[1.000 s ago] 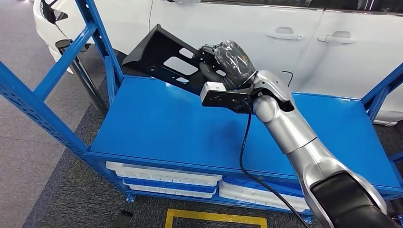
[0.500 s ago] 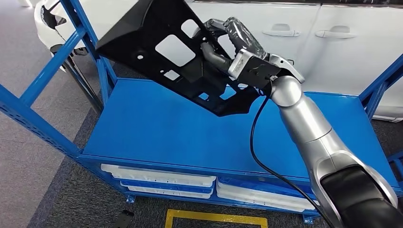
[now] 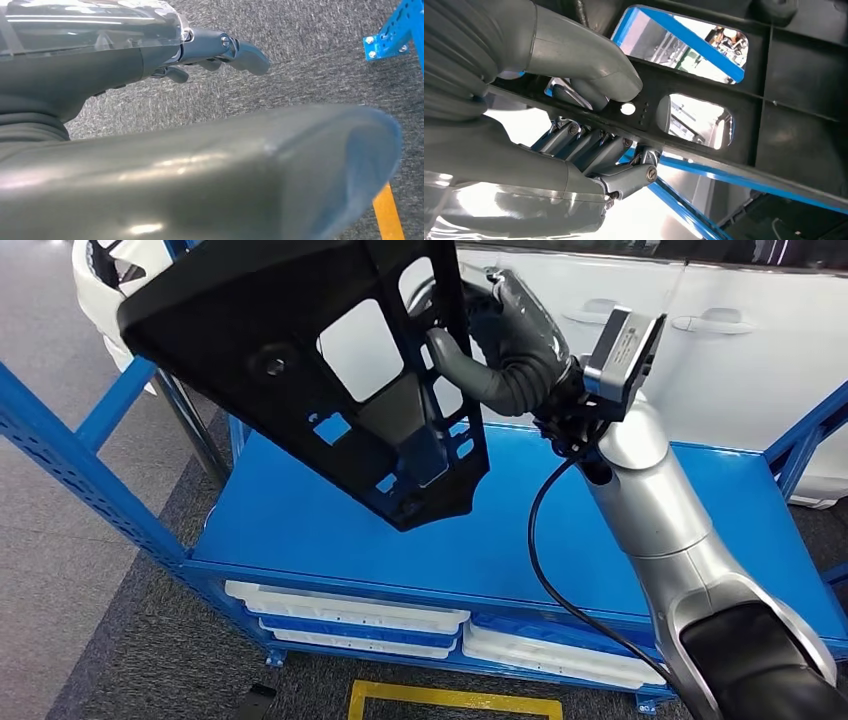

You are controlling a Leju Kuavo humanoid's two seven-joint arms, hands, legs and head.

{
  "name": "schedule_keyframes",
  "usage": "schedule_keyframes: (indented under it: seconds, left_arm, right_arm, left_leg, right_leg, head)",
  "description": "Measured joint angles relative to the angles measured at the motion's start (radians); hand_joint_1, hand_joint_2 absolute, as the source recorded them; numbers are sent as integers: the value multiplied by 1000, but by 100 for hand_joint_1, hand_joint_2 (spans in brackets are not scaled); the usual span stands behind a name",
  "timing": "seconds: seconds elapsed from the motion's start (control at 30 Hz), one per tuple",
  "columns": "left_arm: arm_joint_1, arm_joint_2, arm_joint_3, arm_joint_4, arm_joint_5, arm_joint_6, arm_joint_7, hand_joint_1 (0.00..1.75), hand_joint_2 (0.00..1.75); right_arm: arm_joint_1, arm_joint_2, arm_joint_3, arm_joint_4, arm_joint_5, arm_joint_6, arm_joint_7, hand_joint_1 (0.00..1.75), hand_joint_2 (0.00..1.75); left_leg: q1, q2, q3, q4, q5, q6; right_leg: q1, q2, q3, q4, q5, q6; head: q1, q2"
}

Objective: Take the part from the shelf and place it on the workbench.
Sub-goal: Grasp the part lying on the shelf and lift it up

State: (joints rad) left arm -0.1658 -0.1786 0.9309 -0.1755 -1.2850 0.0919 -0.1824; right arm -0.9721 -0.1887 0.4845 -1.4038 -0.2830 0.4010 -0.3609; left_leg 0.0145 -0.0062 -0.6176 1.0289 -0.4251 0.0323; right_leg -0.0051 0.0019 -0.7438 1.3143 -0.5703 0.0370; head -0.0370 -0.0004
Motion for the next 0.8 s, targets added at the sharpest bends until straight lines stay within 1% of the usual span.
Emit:
schedule_keyframes:
  seconds: [0.03,0.07,0.1,0.13,0.17,0.2,0.23,0.27,0.3,0.33,0.37,0.43,0.47,0.5,0.53,0.57,0.6,0.63,0.67,0.7,0.73,0.8]
  left_arm:
    - [0,0,1,0,2,1,0,0,0]
    - [0,0,1,0,3,2,0,0,0]
    - [0,0,2,0,5,3,0,0,44]
    - [1,-1,3,0,6,4,0,0,87]
    - [1,-1,3,0,7,5,0,0,131]
    - [1,-2,4,0,7,6,0,0,175]
    - [2,-2,4,0,7,7,1,0,175]
    - [2,-3,4,0,7,7,1,0,175]
    - [3,-2,4,0,6,6,1,0,175]
    - [3,-2,4,0,4,6,0,0,175]
    - [3,-2,4,0,1,7,-2,0,175]
    - [4,-1,3,0,-5,12,-7,0,175]
    - [4,-1,3,0,-7,18,-8,0,175]
    - [4,-1,2,0,-10,25,-9,0,175]
    - [4,-1,1,0,-13,34,-9,0,175]
    - [3,-1,1,0,-15,43,-9,0,175]
    - [3,-1,0,0,-15,51,-9,0,175]
    - [2,-1,0,0,-11,56,-8,0,175]
    - [0,-1,0,0,-6,58,-8,0,175]
    - [0,-1,0,0,-2,56,-8,0,175]
    - [-1,-1,0,0,2,52,-8,0,175]
    - [-1,-2,1,0,5,44,-8,0,175]
  right_arm:
    - [8,-2,0,-6,-18,7,2,175,175]
    - [18,-4,-1,-15,-43,16,3,175,175]
    - [30,-7,-3,-28,-70,24,4,175,175]
    - [46,-9,-5,-44,-95,30,4,175,175]
    - [65,-11,-6,-62,-114,35,5,175,175]
    - [89,-15,-7,-81,-128,40,5,175,175]
    - [113,-19,-7,-98,-136,43,4,175,175]
    - [136,-24,-6,-114,-139,46,4,175,175]
    - [155,-30,-6,-128,-139,47,2,175,175]
    - [170,-36,-6,-139,-136,44,0,175,175]
    - [183,-40,-6,-148,-130,41,-3,175,175]
    - [208,-45,-4,-163,-115,32,-9,175,175]
    - [223,-46,-3,-170,-108,29,-11,175,175]
    - [238,-47,0,-175,-101,27,-13,175,175]
    - [253,-47,2,-181,-94,27,-16,175,175]
    - [266,-48,5,-187,-87,26,-18,175,175]
    - [277,-48,7,-194,-81,25,-20,175,175]
    - [287,-48,9,-203,-76,24,-21,175,175]
    - [296,-48,11,-210,-72,24,-22,175,175]
    - [306,-48,12,-218,-69,23,-23,175,175]
    - [318,-49,13,-225,-66,23,-24,175,175]
    - [342,-50,17,-239,-59,23,-28,175,175]
  left_leg:
    - [-1,-1,1,0,0,0]
    - [-2,-2,2,0,0,0]
    - [-3,-2,4,0,0,0]
    - [-5,-3,5,0,-1,-2]
    - [-6,-3,5,0,-1,-5]
    - [-7,-2,5,0,-2,-9]
    - [-7,-2,5,-2,-1,-15]
    - [-7,-2,6,-3,-1,-20]
    - [-7,0,2,6,-5,-27]
    - [-8,1,-5,26,-17,-33]
    - [-9,2,-22,66,-40,-38]
    - [-7,3,-74,189,-107,-44]
    - [-6,3,-99,246,-132,-46]
    - [-5,3,-113,277,-139,-47]
    - [-4,4,-110,271,-126,-48]
    - [-3,4,-88,226,-96,-47]
    - [-3,4,-54,155,-59,-45]
    - [-3,4,-19,86,-33,-41]
    - [-4,3,5,33,-16,-36]
    - [-5,2,17,5,-12,-31]
    - [-7,1,19,0,-15,-25]
    - [-5,0,18,-6,-11,-14]
  right_leg:
    - [0,0,7,-17,20,-2]
    - [0,0,35,-74,55,-6]
    - [2,0,72,-152,91,-13]
    - [5,-1,106,-222,117,-20]
    - [9,-1,129,-270,131,-25]
    - [12,-1,139,-294,134,-30]
    - [15,-1,141,-297,133,-32]
    - [14,-1,141,-301,135,-36]
    - [12,-1,144,-305,137,-40]
    - [8,-2,147,-310,139,-45]
    - [4,-3,149,-315,141,-49]
    - [2,-4,151,-317,142,-53]
    - [2,-4,151,-316,142,-54]
    - [2,-3,151,-316,142,-54]
    - [2,-3,151,-315,142,-53]
    - [2,-2,152,-313,141,-52]
    - [2,-1,152,-311,139,-49]
    - [3,0,151,-308,136,-46]
    - [5,0,149,-305,135,-41]
    - [7,0,147,-303,134,-37]
    - [9,0,145,-302,135,-32]
    - [7,-1,144,-300,132,-22]
  head:
    - [0,0]
    - [0,0]
    - [0,0]
    - [0,0]
    - [0,0]
    - [0,0]
    - [0,0]
    - [0,0]
    - [0,0]
    - [0,0]
    - [0,0]
    - [0,0]
    - [0,0]
    - [0,0]
    - [0,0]
    - [0,0]
    - [0,0]
    - [0,0]
    - [0,0]
    - [0,0]
    - [0,0]
    - [0,0]
